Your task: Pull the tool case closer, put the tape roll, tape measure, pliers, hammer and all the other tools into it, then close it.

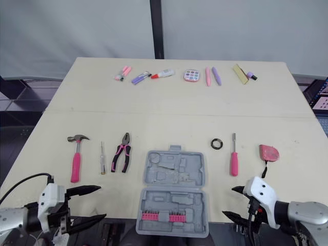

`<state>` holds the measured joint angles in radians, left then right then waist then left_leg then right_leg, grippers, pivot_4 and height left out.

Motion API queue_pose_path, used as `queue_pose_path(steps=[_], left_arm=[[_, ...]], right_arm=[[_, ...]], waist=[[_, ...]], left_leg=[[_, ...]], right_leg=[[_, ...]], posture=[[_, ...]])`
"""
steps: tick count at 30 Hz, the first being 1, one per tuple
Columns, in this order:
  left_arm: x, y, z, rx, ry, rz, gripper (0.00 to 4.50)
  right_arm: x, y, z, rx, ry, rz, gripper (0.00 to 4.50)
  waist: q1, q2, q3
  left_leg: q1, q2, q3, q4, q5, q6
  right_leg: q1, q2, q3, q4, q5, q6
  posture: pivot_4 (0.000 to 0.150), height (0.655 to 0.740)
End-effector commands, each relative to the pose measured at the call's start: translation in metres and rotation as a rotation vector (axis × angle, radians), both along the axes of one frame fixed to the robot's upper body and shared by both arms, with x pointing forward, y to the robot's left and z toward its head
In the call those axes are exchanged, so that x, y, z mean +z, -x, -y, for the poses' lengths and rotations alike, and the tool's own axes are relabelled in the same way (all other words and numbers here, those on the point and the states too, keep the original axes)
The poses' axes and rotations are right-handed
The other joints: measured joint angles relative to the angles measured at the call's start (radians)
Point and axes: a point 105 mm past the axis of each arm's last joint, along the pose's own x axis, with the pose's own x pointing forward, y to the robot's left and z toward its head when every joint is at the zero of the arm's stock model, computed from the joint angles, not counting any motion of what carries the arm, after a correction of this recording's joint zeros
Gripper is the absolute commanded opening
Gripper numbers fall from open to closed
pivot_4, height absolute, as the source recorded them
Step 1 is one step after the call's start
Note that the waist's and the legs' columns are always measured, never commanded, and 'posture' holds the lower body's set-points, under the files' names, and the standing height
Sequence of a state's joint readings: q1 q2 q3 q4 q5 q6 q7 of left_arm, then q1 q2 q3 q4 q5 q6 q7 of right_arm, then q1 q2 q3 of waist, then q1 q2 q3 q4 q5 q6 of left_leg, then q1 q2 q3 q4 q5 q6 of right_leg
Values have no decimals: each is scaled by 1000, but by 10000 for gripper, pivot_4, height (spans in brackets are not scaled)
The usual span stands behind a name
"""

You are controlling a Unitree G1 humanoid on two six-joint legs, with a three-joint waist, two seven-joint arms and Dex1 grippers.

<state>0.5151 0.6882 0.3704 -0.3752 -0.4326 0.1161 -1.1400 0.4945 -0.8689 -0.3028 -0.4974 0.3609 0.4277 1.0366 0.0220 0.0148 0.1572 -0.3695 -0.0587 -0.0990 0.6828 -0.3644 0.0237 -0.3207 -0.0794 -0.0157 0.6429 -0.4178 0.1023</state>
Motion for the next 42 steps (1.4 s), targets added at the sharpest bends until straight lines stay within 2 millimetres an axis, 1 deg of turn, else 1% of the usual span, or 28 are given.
queue_pose_path(steps=[1,5,7,14,16,20,23,26,29,34,42], left_arm=[[2,5,4,-33,22,7,44873],[12,7,14,-58,81,67,44873],[17,3,17,-62,86,113,44873],[35,-23,41,-63,141,278,44873],[37,-26,45,-60,147,292,44873],[36,-27,51,-61,153,295,44873],[35,-28,54,-61,155,294,44873],[34,-29,57,-63,152,293,44873],[33,-30,60,-64,151,292,44873],[33,-31,60,-59,140,290,44873],[31,-29,61,-61,132,281,44873]], right_arm=[[2,1,1,-1,3,19,45000],[15,-4,5,15,39,51,45000],[23,-9,5,48,88,68,45000],[52,-47,-2,140,229,129,45000],[58,-57,-3,160,277,136,45000],[66,-83,-13,197,348,155,45000],[64,-99,-12,181,402,148,45000],[63,-117,-18,208,422,178,45000],[57,-133,-24,222,433,181,45000],[49,-148,-28,232,441,170,45000],[40,-164,-35,227,414,156,45000]], waist=[[0,0,0],[0,0,0],[-1,0,0],[-1,1,0],[-2,0,0],[-11,1,0],[-14,1,0],[-16,1,0],[-24,1,0],[-24,1,1],[-24,1,1]], left_leg=[[0,0,0,0,0,0],[0,0,0,0,0,0],[0,0,0,0,0,0],[0,0,2,0,0,0],[0,1,2,0,0,0],[-1,1,3,0,0,0],[-1,1,2,0,0,0],[-1,0,2,0,0,0],[-1,1,2,0,0,0],[-1,1,2,0,0,0],[-1,0,2,0,0,0]], right_leg=[[0,0,0,0,0,0],[0,0,0,0,0,0],[0,0,0,0,0,0],[0,0,0,0,0,0],[-1,1,0,1,0,0],[-1,0,0,1,0,0],[-1,0,0,1,0,0],[-2,0,0,1,0,0],[-2,0,0,1,0,0],[-3,0,0,2,0,0],[-4,0,0,3,0,0]], posture=[[1500,7134],[1500,7134],[1500,7134],[1500,7134],[1500,7134],[1500,7134],[1500,7134],[1500,7134],[1500,7134],[1500,7134],[1500,7134]])
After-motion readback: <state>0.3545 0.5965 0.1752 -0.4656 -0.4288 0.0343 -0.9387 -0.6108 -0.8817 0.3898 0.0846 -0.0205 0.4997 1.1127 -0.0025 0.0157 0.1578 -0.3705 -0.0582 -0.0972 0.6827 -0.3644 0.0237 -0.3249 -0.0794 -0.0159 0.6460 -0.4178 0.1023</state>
